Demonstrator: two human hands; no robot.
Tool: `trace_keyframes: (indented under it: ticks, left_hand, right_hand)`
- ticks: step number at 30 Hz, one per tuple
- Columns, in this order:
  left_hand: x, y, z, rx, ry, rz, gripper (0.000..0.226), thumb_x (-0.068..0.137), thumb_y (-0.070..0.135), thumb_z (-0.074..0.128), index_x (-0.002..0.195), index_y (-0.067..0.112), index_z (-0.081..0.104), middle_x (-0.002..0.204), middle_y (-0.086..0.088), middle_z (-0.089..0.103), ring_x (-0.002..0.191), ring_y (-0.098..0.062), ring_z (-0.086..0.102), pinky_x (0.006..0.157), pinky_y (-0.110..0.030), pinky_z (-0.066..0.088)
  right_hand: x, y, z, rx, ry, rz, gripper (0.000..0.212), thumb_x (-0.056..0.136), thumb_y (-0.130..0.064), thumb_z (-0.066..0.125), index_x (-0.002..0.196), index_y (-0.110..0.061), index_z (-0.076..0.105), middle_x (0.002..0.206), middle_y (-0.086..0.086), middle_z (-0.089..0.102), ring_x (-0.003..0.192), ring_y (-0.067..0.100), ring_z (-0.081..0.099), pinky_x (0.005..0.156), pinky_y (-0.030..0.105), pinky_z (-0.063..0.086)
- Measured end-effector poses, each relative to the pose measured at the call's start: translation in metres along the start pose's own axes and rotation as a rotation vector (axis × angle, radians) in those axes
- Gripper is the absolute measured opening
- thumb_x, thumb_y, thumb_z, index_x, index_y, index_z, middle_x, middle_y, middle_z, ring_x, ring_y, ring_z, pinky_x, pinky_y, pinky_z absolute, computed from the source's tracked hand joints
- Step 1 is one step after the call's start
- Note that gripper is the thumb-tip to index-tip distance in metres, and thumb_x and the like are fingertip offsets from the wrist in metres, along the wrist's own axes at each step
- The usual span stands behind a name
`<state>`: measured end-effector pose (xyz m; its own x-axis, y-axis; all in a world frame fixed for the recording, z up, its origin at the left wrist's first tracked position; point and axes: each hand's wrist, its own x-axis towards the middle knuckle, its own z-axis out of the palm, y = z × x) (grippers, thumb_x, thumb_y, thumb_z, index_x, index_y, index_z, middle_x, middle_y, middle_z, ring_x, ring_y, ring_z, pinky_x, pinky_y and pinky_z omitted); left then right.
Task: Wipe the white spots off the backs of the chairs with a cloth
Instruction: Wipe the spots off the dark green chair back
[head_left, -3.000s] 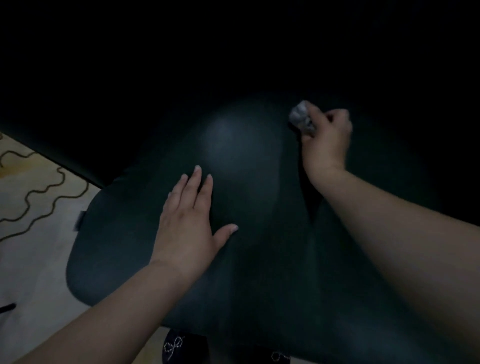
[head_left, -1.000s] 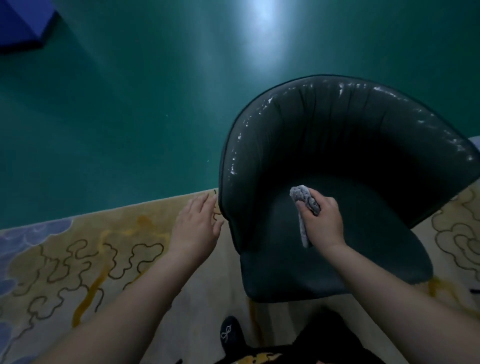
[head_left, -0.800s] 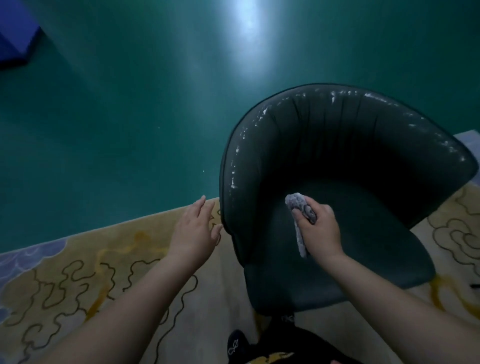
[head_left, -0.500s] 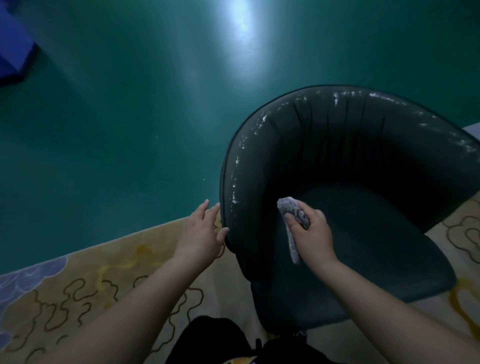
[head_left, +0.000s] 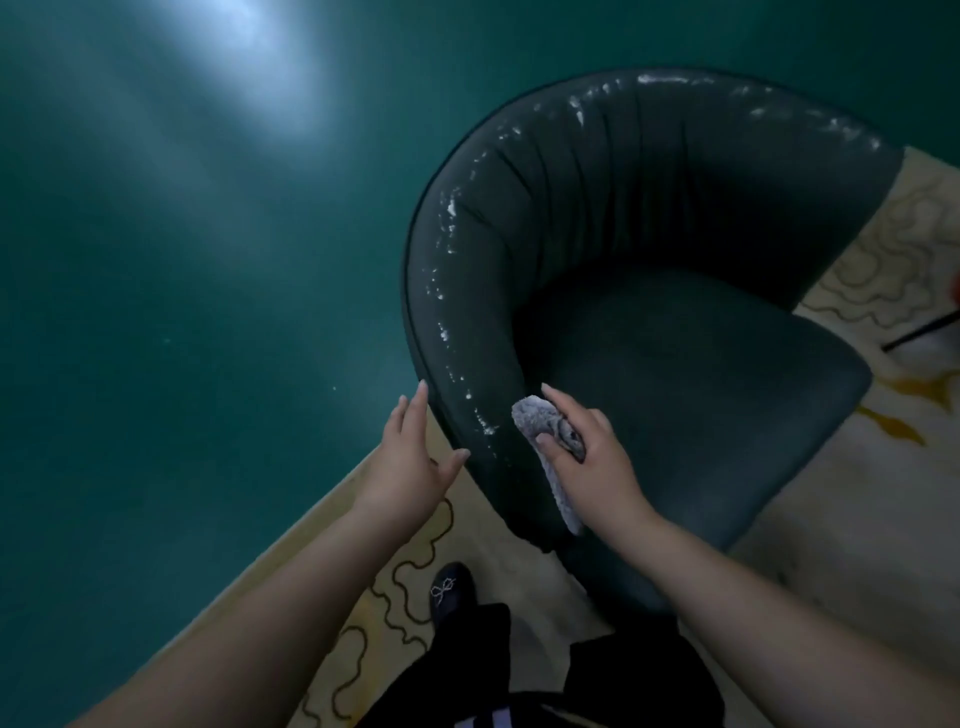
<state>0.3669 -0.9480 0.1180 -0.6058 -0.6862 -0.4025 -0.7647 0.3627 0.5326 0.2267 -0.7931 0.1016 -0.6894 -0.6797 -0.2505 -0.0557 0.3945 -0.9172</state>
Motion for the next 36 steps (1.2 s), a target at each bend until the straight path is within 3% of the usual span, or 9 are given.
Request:
trace_keyframes:
  ticks: [3,7,13,18,21,23,27,31,36]
  left_hand:
    - [0.019,-0.004,-0.005,-0.04,-0.09,0.091,0.099,0.083,0.039,0.07,0.152,0.032,-0.001,0.159,-0.001,0.014,0.138,-0.02,0.036,0.108,-0.042,0.039]
    - [0.031,-0.008,-0.004,-0.062,-0.144,0.116,0.102,0.083,0.028,0.072,0.153,0.026,-0.001,0.158,-0.002,0.014,0.125,-0.015,0.048,0.104,-0.035,0.044]
    - [0.037,-0.019,-0.003,-0.095,-0.138,0.116,0.105,0.081,0.027,0.074,0.153,0.027,-0.003,0.153,0.003,0.018,0.1,-0.003,0.052,0.063,-0.001,0.039]
    - [0.039,-0.021,-0.004,-0.12,-0.147,0.125,0.111,0.078,0.028,0.077,0.153,0.026,-0.005,0.152,0.001,0.02,0.086,0.006,0.053,0.078,-0.01,0.04]
    - [0.042,-0.02,-0.005,-0.116,-0.152,0.131,0.113,0.077,0.029,0.078,0.152,0.029,-0.005,0.15,0.001,0.023,0.083,0.01,0.053,0.077,-0.011,0.043]
    - [0.043,-0.019,-0.007,-0.118,-0.147,0.136,0.113,0.076,0.032,0.079,0.152,0.031,-0.004,0.15,0.0,0.025,0.09,0.004,0.058,0.085,-0.021,0.049]
    - [0.05,-0.02,-0.011,-0.118,-0.139,0.15,0.115,0.073,0.035,0.081,0.152,0.031,-0.002,0.151,0.0,0.03,0.118,-0.017,0.056,0.098,-0.043,0.048]
    - [0.052,-0.018,-0.015,-0.141,-0.165,0.159,0.113,0.074,0.033,0.08,0.151,0.035,-0.003,0.153,0.008,0.032,0.097,-0.007,0.066,0.092,-0.04,0.052]
    - [0.061,-0.021,-0.022,-0.152,-0.178,0.13,0.116,0.075,0.028,0.08,0.151,0.033,-0.009,0.153,0.01,0.029,0.067,0.014,0.062,0.075,-0.024,0.049]
  right_hand:
    - [-0.007,0.006,0.032,0.005,0.125,-0.018,0.052,0.092,-0.017,0.059,0.125,-0.056,0.047,0.105,-0.013,0.045,0.098,-0.011,0.049,0.081,-0.004,0.033]
    - [-0.014,0.021,0.068,-0.075,0.14,-0.06,0.055,0.088,-0.015,0.066,0.132,-0.044,0.051,0.102,-0.009,0.041,0.098,0.002,0.049,0.086,0.003,0.036]
    - [0.009,0.026,0.077,0.118,0.447,0.125,0.042,0.093,-0.02,0.06,0.132,-0.035,0.054,0.104,-0.018,0.04,0.095,-0.018,0.048,0.079,-0.006,0.033]
    - [-0.002,0.028,0.081,-0.065,0.236,-0.105,0.05,0.087,-0.019,0.065,0.127,-0.048,0.054,0.098,-0.014,0.039,0.092,0.005,0.052,0.083,0.005,0.041]
    - [0.016,0.027,0.079,0.042,0.365,0.074,0.043,0.091,-0.018,0.063,0.128,-0.04,0.056,0.1,-0.012,0.041,0.094,-0.006,0.052,0.08,-0.003,0.036]
    - [0.02,0.026,0.077,0.105,0.42,0.11,0.04,0.092,-0.021,0.061,0.127,-0.039,0.057,0.103,-0.01,0.042,0.092,-0.015,0.049,0.078,-0.005,0.034]
    - [0.01,0.024,0.085,-0.036,0.286,-0.114,0.045,0.087,-0.021,0.066,0.125,-0.043,0.058,0.096,-0.014,0.04,0.089,-0.003,0.05,0.081,0.0,0.038]
    - [0.031,0.022,0.081,0.001,0.39,0.044,0.042,0.09,-0.019,0.063,0.125,-0.042,0.058,0.095,-0.013,0.04,0.088,0.001,0.052,0.079,0.002,0.037]
    - [0.028,0.016,0.089,-0.169,0.287,-0.198,0.043,0.088,-0.022,0.065,0.127,-0.038,0.059,0.092,-0.011,0.037,0.088,0.008,0.048,0.081,0.003,0.038]
